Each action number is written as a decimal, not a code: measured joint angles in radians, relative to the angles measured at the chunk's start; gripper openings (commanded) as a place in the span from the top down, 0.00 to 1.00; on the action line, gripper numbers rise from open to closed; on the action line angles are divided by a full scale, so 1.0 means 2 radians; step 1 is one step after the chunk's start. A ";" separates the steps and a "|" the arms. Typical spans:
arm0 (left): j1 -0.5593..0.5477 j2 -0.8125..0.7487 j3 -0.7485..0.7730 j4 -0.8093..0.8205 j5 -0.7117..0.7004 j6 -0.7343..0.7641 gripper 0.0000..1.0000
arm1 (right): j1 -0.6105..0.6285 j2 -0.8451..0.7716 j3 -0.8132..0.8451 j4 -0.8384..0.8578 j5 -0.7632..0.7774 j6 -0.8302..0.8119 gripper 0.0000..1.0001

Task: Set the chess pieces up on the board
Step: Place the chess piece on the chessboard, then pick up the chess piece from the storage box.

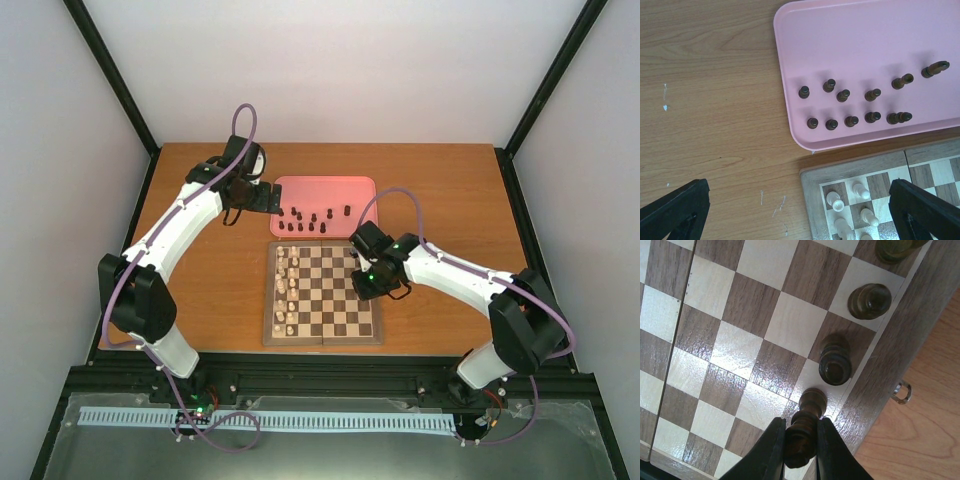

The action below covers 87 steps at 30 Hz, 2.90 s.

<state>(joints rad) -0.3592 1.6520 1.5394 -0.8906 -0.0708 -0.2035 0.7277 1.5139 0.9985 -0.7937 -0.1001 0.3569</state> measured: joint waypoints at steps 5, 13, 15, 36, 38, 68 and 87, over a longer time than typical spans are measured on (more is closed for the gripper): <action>0.000 0.000 0.000 0.000 0.000 0.000 0.00 | 0.000 0.000 0.000 0.000 0.005 0.000 0.94; 0.000 0.000 0.000 0.000 0.000 0.000 0.00 | 0.000 0.003 0.003 0.001 0.009 0.000 0.93; 0.000 0.000 0.000 0.000 0.000 0.000 0.00 | 0.000 0.005 0.004 0.000 0.009 0.000 0.93; 0.000 0.000 0.000 0.000 0.000 0.000 0.00 | 0.000 0.016 0.015 0.000 0.011 -0.001 0.88; 0.000 0.000 0.000 0.000 0.000 0.000 0.00 | 0.000 0.016 0.015 0.000 0.011 -0.001 0.86; 0.000 0.000 0.000 0.000 0.000 0.000 0.00 | 0.001 -0.003 0.076 -0.082 0.030 -0.024 0.16; 0.000 0.000 0.000 0.000 -0.003 0.000 0.00 | -0.042 0.242 0.396 -0.079 0.044 -0.087 0.28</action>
<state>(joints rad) -0.3592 1.6520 1.5402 -0.8913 -0.0761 -0.2035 0.6437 1.9984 1.7897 -0.9516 -0.0128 0.1822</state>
